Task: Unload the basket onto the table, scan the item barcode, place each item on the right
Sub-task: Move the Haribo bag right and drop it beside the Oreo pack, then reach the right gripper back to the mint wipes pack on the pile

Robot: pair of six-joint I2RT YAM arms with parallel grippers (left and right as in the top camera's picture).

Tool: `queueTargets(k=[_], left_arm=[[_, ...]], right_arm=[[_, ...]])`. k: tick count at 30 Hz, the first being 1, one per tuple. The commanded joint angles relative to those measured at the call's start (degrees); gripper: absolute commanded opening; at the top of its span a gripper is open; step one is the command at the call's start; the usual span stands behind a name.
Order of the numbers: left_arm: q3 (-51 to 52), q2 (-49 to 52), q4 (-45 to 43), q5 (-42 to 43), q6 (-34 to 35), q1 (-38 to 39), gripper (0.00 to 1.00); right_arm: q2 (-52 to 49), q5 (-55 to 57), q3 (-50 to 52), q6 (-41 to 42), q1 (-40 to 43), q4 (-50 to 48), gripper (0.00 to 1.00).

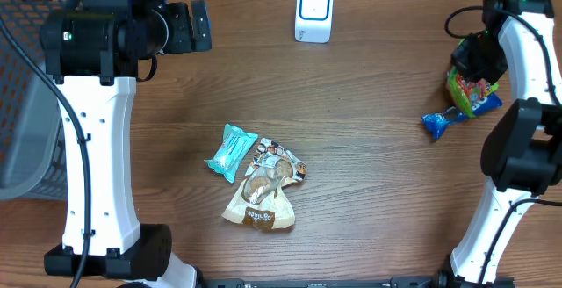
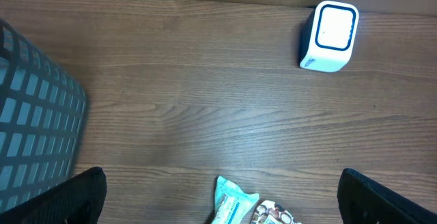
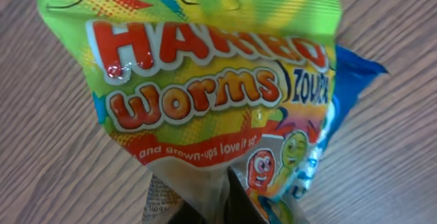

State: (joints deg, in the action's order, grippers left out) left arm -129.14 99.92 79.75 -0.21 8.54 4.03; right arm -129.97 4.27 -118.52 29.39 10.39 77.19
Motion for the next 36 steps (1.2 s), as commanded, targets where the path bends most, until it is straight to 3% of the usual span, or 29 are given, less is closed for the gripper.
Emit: queueTargets(k=[1,3,6,14,20,30,31,34,36], left_arm=[[0.0,0.2,-0.1,0.0,-1.0,0.1,1.00],[0.1,0.2,-0.1,0.0,-1.0,0.1,1.00],[0.0,0.2,-0.1,0.0,-1.0,0.1,1.00],[0.0,0.2,-0.1,0.0,-1.0,0.1,1.00],[0.0,0.2,-0.1,0.0,-1.0,0.1,1.00],[0.1,0.2,-0.1,0.0,-1.0,0.1,1.00],[0.0,0.2,-0.1,0.0,-1.0,0.1,1.00],[0.0,0.2,-0.1,0.0,-1.0,0.1,1.00],[0.0,0.2,-0.1,0.0,-1.0,0.1,1.00]], right_arm=[[0.3,1.2,0.0,0.0,0.3,-0.2,0.13],[0.4,-1.0,-0.5,-3.5,0.2,0.3,0.32],[0.5,-5.3,-2.4,-7.9,0.2,2.8,0.43],[1.9,-17.9,-10.5,-14.5,-2.0,9.7,0.44],[3.1,-35.4,-11.7,-17.9,-9.7,5.9,0.45],[2.6,-35.3,-7.8,-7.0,-31.5,-0.5,0.56],[2.6,-32.4,-6.8,-2.6,-35.1,-2.5,0.61],[2.6,-28.7,-4.5,4.7,-39.6,-6.2,0.93],[2.6,-26.5,-2.6,8.9,-42.4,-9.0,1.00]])
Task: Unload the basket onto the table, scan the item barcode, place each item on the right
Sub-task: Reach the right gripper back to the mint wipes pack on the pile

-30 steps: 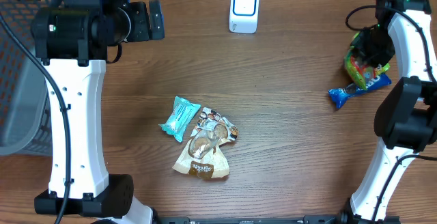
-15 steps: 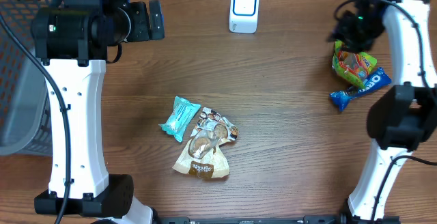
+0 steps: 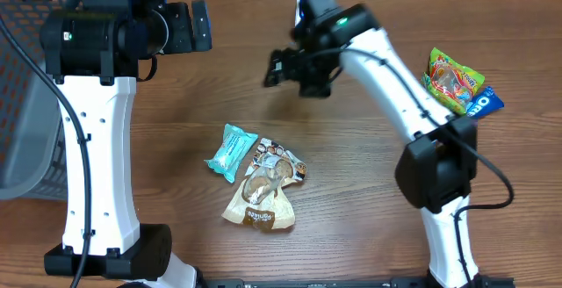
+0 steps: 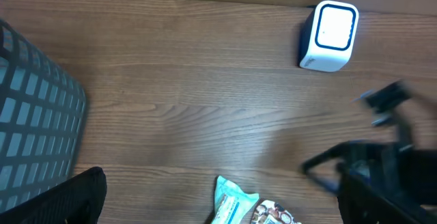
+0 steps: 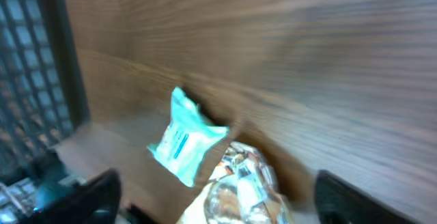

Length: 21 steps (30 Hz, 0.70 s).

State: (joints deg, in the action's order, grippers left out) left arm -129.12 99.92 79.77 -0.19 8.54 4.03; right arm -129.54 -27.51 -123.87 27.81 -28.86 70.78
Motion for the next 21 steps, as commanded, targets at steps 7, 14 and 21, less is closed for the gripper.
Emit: queueTargets(k=[7,14,21], left_arm=[[0.0,0.2,-0.1,0.0,-1.0,0.1,1.00],[0.0,0.2,-0.1,0.0,-1.0,0.1,1.00],[0.0,0.2,-0.1,0.0,-1.0,0.1,1.00]], right_arm=[[1.8,7.8,11.0,18.8,-11.6,-16.5,1.00],[1.5,12.5,14.4,22.0,-17.0,-21.8,0.94],[1.4,20.6,17.5,26.1,-21.2,-24.3,0.89]])
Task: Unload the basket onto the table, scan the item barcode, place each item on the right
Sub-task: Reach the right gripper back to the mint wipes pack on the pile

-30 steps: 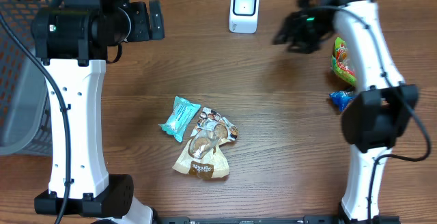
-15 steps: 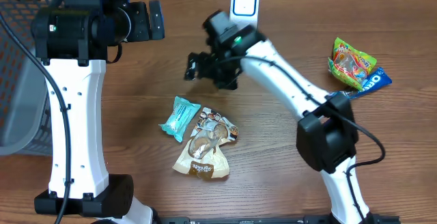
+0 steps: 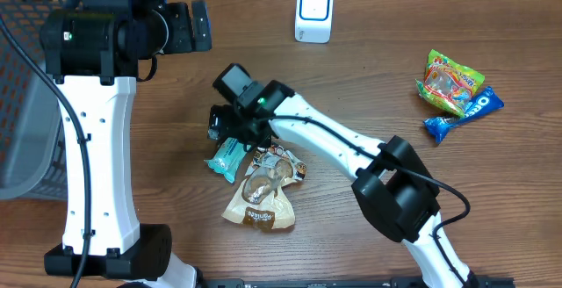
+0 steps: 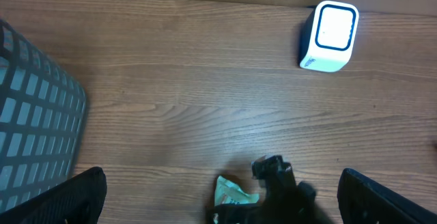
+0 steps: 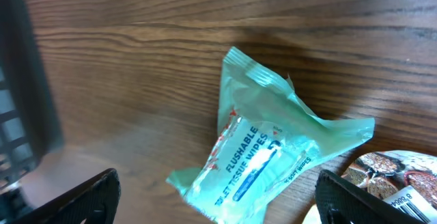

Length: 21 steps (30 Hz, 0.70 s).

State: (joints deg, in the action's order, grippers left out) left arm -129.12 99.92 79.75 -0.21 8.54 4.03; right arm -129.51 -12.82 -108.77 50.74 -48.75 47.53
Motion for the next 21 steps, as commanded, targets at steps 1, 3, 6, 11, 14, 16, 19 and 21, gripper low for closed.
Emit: queueTargets(k=[1,3,6,11,14,16,19,21], left_arm=[[0.0,0.2,-0.1,0.0,-1.0,0.1,1.00],[0.0,0.2,-0.1,0.0,-1.0,0.1,1.00],[0.0,0.2,-0.1,0.0,-1.0,0.1,1.00],[0.0,0.2,-0.1,0.0,-1.0,0.1,1.00],[0.0,0.2,-0.1,0.0,-1.0,0.1,1.00],[0.0,0.2,-0.1,0.0,-1.0,0.1,1.00],[0.0,0.2,-0.1,0.0,-1.0,0.1,1.00],[0.0,0.2,-0.1,0.0,-1.1,0.1,1.00]], right_arm=[[1.3,6.6,3.1,3.6,-1.7,-1.8,0.87],[1.0,6.8,4.1,3.6,-2.2,-3.4,0.84],[-0.3,6.7,4.6,4.6,-2.6,-4.2,0.79],[-3.2,4.6,4.6,4.6,-2.1,-3.3,0.68],[-3.0,4.0,4.4,1.8,-0.1,-1.2,0.38],[-3.0,2.3,4.0,-0.7,1.4,0.1,0.21],[-3.0,-2.3,4.0,-3.7,4.2,2.2,0.14],[-2.9,-6.7,4.0,-6.5,6.2,3.2,0.07]])
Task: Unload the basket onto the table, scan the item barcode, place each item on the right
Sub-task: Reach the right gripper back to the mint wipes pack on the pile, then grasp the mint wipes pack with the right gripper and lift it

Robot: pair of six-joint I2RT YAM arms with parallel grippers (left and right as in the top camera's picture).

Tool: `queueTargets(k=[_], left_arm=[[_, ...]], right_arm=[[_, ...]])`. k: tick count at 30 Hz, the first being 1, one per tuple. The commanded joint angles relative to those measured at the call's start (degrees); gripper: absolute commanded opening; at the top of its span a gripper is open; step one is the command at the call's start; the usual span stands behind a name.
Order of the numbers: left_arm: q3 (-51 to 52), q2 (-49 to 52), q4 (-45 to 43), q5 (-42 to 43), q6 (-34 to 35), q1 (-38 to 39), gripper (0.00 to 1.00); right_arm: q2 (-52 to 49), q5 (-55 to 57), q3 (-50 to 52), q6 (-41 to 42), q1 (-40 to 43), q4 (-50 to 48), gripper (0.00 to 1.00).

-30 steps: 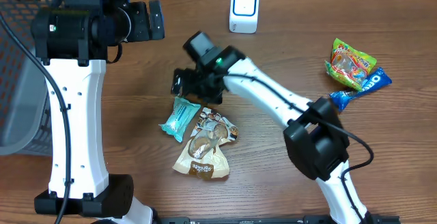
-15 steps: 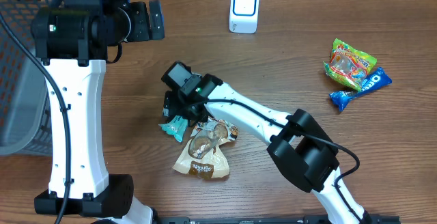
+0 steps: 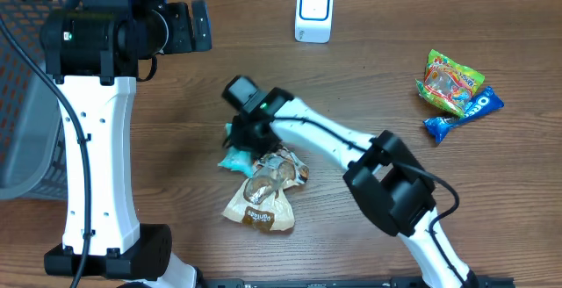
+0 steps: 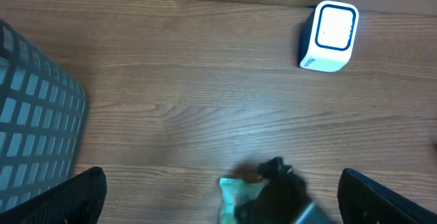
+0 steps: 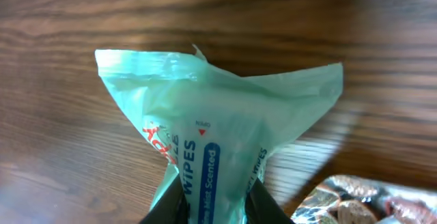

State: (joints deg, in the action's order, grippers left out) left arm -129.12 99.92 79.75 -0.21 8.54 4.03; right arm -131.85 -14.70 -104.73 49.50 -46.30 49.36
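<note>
A teal wipes pack (image 3: pixel 234 159) lies on the wooden table left of centre, and my right gripper (image 3: pixel 243 137) is down on it. In the right wrist view both fingers (image 5: pixel 171 207) squeeze the pack (image 5: pixel 218 115) at its near end, so this gripper (image 5: pixel 213 203) is shut on it. The white barcode scanner (image 3: pixel 313 11) stands at the back centre and also shows in the left wrist view (image 4: pixel 330 35). My left gripper (image 3: pixel 189 26) hangs high at the back left; it is open and holds nothing (image 4: pixel 220 176). No barcode shows on the pack.
A brown snack bag (image 3: pixel 261 198) lies touching the wipes pack on its near right. A green Haribo bag (image 3: pixel 450 79) and a blue Oreo pack (image 3: pixel 465 115) lie at the far right. A grey mesh basket (image 3: pixel 22 77) stands at the left edge.
My right gripper was open just above the wipes pack; now it is lower and shut on the pack's end. The left arm has not moved.
My right gripper first held the Haribo bag at the far right. Then that bag lay beside the Oreo pack and the gripper was open mid-table near the scanner. Then it hovered open over the wipes pack, which it now grips.
</note>
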Motion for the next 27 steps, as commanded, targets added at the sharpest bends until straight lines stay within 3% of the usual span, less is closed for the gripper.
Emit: queueTargets(k=[1,12,17,27], left_arm=[[0.0,0.2,-0.1,0.0,-1.0,0.1,1.00],[0.0,0.2,-0.1,0.0,-1.0,0.1,1.00],[0.0,0.2,-0.1,0.0,-1.0,0.1,1.00],[0.0,0.2,-0.1,0.0,-1.0,0.1,1.00]], right_arm=[[-0.6,-7.3,0.0,-6.5,4.8,1.6,0.05],[-0.6,-56.9,0.0,-18.3,21.1,1.9,0.04],[-0.6,-72.7,0.0,-19.4,25.2,1.0,0.04],[6.2,-75.3,-5.5,-10.5,30.4,0.2,0.04]])
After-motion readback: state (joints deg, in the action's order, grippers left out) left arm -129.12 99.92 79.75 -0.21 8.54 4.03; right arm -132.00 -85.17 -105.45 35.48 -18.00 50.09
